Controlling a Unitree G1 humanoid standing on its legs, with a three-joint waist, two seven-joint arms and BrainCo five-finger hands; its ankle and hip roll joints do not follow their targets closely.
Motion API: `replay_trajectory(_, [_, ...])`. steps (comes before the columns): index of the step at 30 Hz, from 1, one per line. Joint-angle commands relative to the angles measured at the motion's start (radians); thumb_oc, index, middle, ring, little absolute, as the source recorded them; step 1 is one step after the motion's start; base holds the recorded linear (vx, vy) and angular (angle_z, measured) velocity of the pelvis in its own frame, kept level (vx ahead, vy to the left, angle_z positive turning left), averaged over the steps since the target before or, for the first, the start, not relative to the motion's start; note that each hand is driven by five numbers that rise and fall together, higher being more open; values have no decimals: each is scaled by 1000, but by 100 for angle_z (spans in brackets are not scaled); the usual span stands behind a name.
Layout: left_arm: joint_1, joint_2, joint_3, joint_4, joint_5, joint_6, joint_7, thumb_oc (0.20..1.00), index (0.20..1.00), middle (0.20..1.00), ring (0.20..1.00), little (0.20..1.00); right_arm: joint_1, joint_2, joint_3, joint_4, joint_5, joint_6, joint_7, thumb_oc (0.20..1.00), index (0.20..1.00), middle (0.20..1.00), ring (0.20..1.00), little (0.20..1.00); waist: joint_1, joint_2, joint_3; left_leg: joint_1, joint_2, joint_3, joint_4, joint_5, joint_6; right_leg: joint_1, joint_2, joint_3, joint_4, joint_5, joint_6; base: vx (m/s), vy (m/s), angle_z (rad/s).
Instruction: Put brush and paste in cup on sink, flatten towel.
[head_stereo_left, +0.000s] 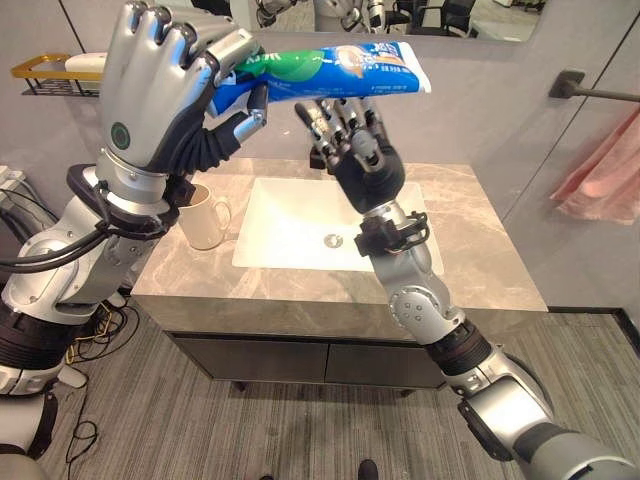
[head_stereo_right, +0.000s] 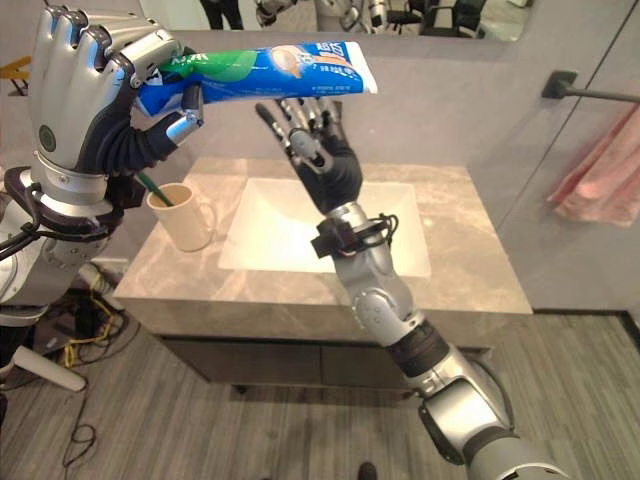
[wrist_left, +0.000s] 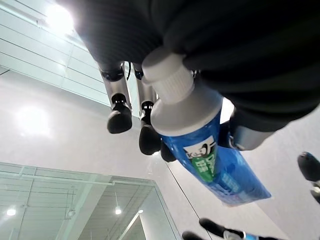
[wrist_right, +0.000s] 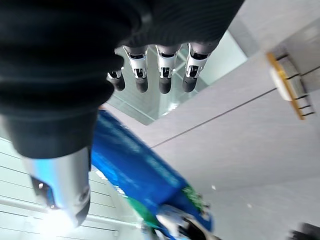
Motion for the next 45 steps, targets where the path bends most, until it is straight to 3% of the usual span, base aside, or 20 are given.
replay_trajectory(1, [-22, 14, 98, -21, -61, -3, 46, 200, 200, 200, 200, 200, -90, 14, -40, -62, -33, -70, -5, 1000, 1000, 1000, 1000, 1000, -1, -46, -2, 21, 0, -28, 6, -29, -2, 104, -103, -35, 1, -45, 66, 12, 0, 3])
replay_trajectory(7, [46, -49, 125, -47, -88, -31, 31, 200, 200, 200, 200, 200, -94, 41, -57, -84, 14, -95, 39, 1000, 1000, 1000, 1000, 1000, 1, -46, -5, 23, -9, -29, 6, -34, 4, 104, -108, -34, 1, -47, 65, 8, 6, 2])
replay_trajectory(19, [72, -120, 75, -50, -145, -65, -34, 200, 200, 200, 200, 200, -93, 58, -19, -85, 28, -77, 48, 1000, 1000, 1000, 1000, 1000, -4, -45, -6, 33, -14, -20, 6, -37, 12, 102, -112, -21, 1, -42, 65, 0, 0, 0])
replay_trajectory(30, [173, -162, 86, -51, -315, -110, -138, 200, 200, 200, 200, 200, -87, 74, -22, -74, 18, -68, 29, 1000, 1000, 1000, 1000, 1000, 2, -50, -3, 33, -9, -21, 6, -34, 12, 104, -108, -23, 1, -42, 61, 0, 0, 0])
replay_trajectory(31, [182, -162, 91, -49, -322, -110, -141, 200, 200, 200, 200, 200, -85, 77, -22, -70, 18, -67, 28, 878, 878, 878, 878, 878, 4, -51, -2, 33, -8, -21, 6, -33, 12, 104, -108, -24, 1, -42, 60, 0, 0, 0])
replay_trajectory(32, [191, -164, 96, -50, -330, -112, -144, 200, 200, 200, 200, 200, -83, 79, -21, -69, 19, -67, 27, 420, 420, 420, 420, 420, 4, -52, -3, 33, -8, -20, 6, -33, 11, 105, -108, -24, 1, -43, 60, 0, 0, 0])
replay_trajectory(33, [209, -172, 101, -45, -345, -114, -150, 200, 200, 200, 200, 200, -78, 84, -24, -64, 22, -66, 23, 200, 200, 200, 200, 200, 5, -52, 0, 32, -8, -21, 6, -31, 11, 105, -107, -24, 1, -42, 59, 0, 0, 0])
replay_trajectory(39, [255, -189, 110, -46, -363, -107, -169, 200, 200, 200, 200, 200, -68, 77, -11, -52, 12, -51, 13, 200, 200, 200, 200, 200, 8, -61, 5, 27, -7, -24, 6, -28, 12, 104, -107, -31, 1, -40, 57, 0, 0, 0])
replay_trajectory(40, [255, -190, 111, -47, -363, -107, -169, 263, 263, 263, 263, 263, -68, 77, -11, -53, 12, -51, 12, 200, 200, 200, 200, 200, 8, -61, 4, 27, -7, -25, 6, -28, 11, 104, -107, -32, 1, -40, 57, 0, 0, 0])
replay_trajectory(41, [262, -192, 114, -50, -363, -105, -170, 890, 890, 890, 890, 890, -68, 75, -15, -52, 7, -51, 5, 200, 200, 200, 200, 200, 8, -62, 5, 25, -7, -26, 6, -28, 11, 104, -107, -33, 1, -41, 57, 0, 0, 0])
replay_trajectory(42, [292, -205, 125, -51, -369, -94, -168, 1000, 1000, 1000, 1000, 1000, -63, 75, -24, -45, -10, -57, -24, 200, 200, 200, 200, 200, 14, -65, 9, 22, -8, -29, 6, -26, 12, 103, -108, -37, 1, -40, 56, 0, 0, 0])
replay_trajectory(45, [364, -249, 153, -63, -391, -80, -148, 1000, 1000, 1000, 1000, 1000, -57, 68, -52, -43, -48, -61, -85, 200, 200, 200, 200, 200, 25, -71, 18, 11, -11, -38, 6, -22, 13, 103, -110, -47, 1, -40, 57, -6, 6, 2])
